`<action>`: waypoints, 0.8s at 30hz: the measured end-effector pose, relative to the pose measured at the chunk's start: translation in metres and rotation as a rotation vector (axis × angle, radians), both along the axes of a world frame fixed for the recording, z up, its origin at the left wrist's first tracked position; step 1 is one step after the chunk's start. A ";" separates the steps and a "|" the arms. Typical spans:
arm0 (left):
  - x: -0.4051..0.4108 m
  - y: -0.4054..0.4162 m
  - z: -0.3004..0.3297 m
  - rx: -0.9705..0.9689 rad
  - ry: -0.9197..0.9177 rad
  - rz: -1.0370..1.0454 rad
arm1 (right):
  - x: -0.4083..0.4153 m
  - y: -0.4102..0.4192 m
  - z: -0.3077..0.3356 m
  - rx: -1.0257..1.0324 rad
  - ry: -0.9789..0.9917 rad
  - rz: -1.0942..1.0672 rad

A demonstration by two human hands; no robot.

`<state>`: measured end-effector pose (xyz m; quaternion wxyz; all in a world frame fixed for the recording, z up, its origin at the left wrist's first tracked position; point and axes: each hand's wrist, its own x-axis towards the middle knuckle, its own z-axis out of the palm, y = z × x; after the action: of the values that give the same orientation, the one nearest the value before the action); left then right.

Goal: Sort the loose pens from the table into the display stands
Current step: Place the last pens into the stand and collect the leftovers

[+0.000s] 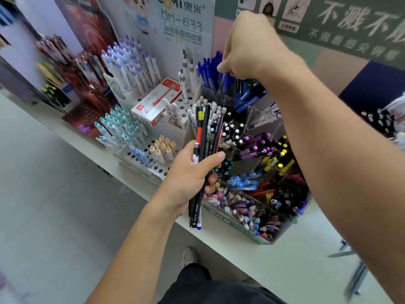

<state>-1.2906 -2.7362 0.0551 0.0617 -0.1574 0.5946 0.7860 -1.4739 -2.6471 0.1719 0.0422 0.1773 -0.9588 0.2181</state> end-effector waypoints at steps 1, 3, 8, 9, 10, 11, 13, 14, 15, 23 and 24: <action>-0.001 0.001 -0.001 -0.021 0.002 -0.010 | -0.002 -0.003 -0.002 0.009 0.019 -0.011; -0.001 0.003 -0.001 -0.062 0.008 -0.035 | -0.006 -0.006 -0.003 0.019 0.012 -0.014; 0.000 0.008 -0.001 -0.119 0.026 -0.035 | -0.006 0.005 -0.014 -0.029 -0.004 0.026; 0.000 0.009 -0.002 -0.123 0.029 -0.039 | -0.003 0.008 -0.016 -0.026 0.005 0.033; 0.000 0.010 -0.003 -0.123 0.030 -0.046 | 0.003 0.010 -0.018 -0.004 0.018 0.038; 0.001 0.012 -0.003 -0.115 0.034 -0.058 | 0.013 0.015 -0.018 0.008 0.047 0.036; 0.002 0.015 -0.003 -0.083 0.055 -0.090 | 0.043 0.032 -0.017 -0.067 0.095 -0.029; 0.002 0.016 -0.003 -0.070 0.072 -0.108 | 0.061 0.045 -0.018 -0.161 0.060 -0.086; 0.002 0.018 -0.002 -0.069 0.092 -0.130 | 0.079 0.058 -0.022 -0.233 -0.015 -0.130; -0.002 0.057 0.001 -0.128 0.099 -0.345 | 0.129 0.123 -0.077 -0.776 -0.471 -0.245; -0.003 0.062 0.001 -0.046 0.062 -0.328 | 0.130 0.131 -0.078 -0.849 -0.496 -0.255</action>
<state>-1.2931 -2.6738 0.0560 0.1670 -0.0352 0.6318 0.7561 -1.3439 -2.5165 0.0934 -0.0921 -0.0313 -0.7807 0.6173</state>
